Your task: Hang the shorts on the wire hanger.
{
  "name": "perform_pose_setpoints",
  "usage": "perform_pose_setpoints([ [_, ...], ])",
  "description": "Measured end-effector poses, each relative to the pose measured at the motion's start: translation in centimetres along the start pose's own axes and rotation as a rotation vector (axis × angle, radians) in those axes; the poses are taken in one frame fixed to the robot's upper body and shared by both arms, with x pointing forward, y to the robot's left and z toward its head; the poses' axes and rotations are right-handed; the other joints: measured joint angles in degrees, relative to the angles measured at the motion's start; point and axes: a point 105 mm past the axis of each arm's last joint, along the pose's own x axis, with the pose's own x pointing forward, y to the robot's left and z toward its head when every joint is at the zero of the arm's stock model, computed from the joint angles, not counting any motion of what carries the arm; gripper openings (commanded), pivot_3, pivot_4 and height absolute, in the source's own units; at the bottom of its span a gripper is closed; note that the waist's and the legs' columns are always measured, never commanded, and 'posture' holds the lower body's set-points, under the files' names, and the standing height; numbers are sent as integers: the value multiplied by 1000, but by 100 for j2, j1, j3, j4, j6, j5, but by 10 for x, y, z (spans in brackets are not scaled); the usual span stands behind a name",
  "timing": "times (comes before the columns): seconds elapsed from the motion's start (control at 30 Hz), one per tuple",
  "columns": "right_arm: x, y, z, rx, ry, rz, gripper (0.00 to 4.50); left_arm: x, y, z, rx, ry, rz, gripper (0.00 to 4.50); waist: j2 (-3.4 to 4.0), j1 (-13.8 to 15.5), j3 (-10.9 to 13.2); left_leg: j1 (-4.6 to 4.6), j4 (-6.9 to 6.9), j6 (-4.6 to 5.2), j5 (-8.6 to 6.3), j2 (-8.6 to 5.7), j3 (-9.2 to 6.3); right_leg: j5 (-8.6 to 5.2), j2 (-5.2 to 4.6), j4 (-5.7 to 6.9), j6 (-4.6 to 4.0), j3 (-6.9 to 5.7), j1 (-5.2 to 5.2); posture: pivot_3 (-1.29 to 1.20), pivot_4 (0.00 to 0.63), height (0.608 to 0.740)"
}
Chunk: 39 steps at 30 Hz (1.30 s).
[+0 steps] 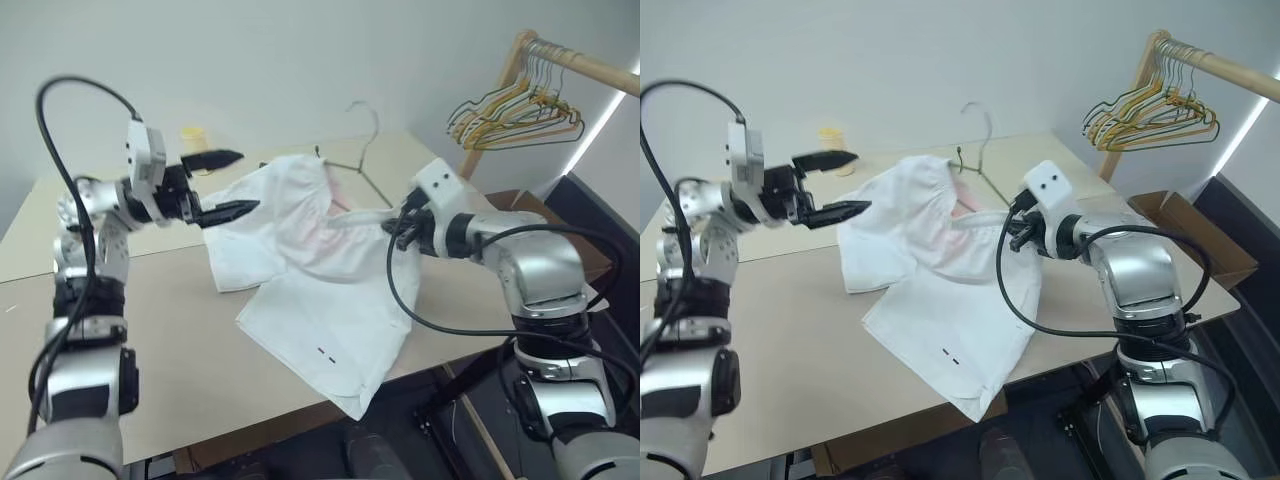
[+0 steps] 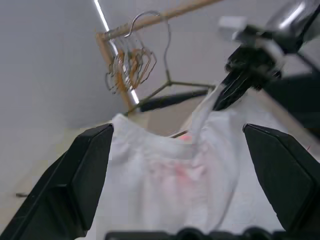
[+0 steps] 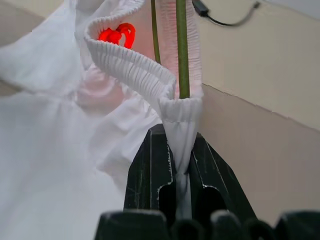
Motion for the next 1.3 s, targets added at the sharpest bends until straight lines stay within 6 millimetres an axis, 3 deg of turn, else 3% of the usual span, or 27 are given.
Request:
perform_pose_setpoints([
  [0.1, -3, -6, -13, 187, 60, -104, 21, 1, -15, 11, -73, -121, 7, 4500, 0, -35, -2, 4, 0, 0, 0, 0, -2, 2, -3, -2, 1, 2, 4, -264, 0, 740],
  [0.27, -10, -32, -44, 477, 125, -405, 21, 4, -30, 20, -142, -219, 27, 4500, 5, -73, -5, 7, 2, -4, 2, -13, -4, 3, -14, -3, 2, 3, 4, -273, 0, 740],
  [0.4, -37, -67, -68, 571, 204, -760, 21, 8, -36, 24, -167, -254, 38, 4500, 10, -109, -7, 7, 2, -5, 3, -38, -4, 4, -32, -5, 7, 2, 4, -282, 0, 740],
  [0.5, -58, -87, -75, 617, 235, -944, 21, 12, -39, 21, -179, -260, 51, 4500, 14, -165, -10, 8, 2, 0, 6, -67, -3, 5, -44, -9, 12, 3, 6, -282, 0, 740],
  [0.7, -79, -109, -69, 617, 226, -1151, 21, 20, -48, 13, -188, -234, 38, 4500, 28, -409, -18, 19, -2, 18, 16, -85, -1, 3, -60, -12, 22, 6, 23, -282, 0, 740],
  [0.97, -104, -143, -33, 538, 44, -1383, 21, 21, -48, 13, -182, -233, 47, 4500, 31, -604, -18, 43, -6, 27, 21, -90, 1, 3, -62, -22, 31, 9, 53, -278, 0, 740],
  [1.1, -114, -163, -23, 530, 5, -1441, 21, 20, -49, 13, -178, -232, 47, 4500, 33, -626, -17, 103, -41, 28, 21, -90, 3, -2, -66, -61, 39, 7, 123, -281, 0, 740],
  [1.3, -115, -187, -13, 614, -42, -1399, 21, 21, -51, 15, -166, -230, 45, 4500, 35, -658, -16, 101, -61, 29, 20, -89, 5, 1, -61, -97, 42, 7, 127, -272, 0, 740],
])
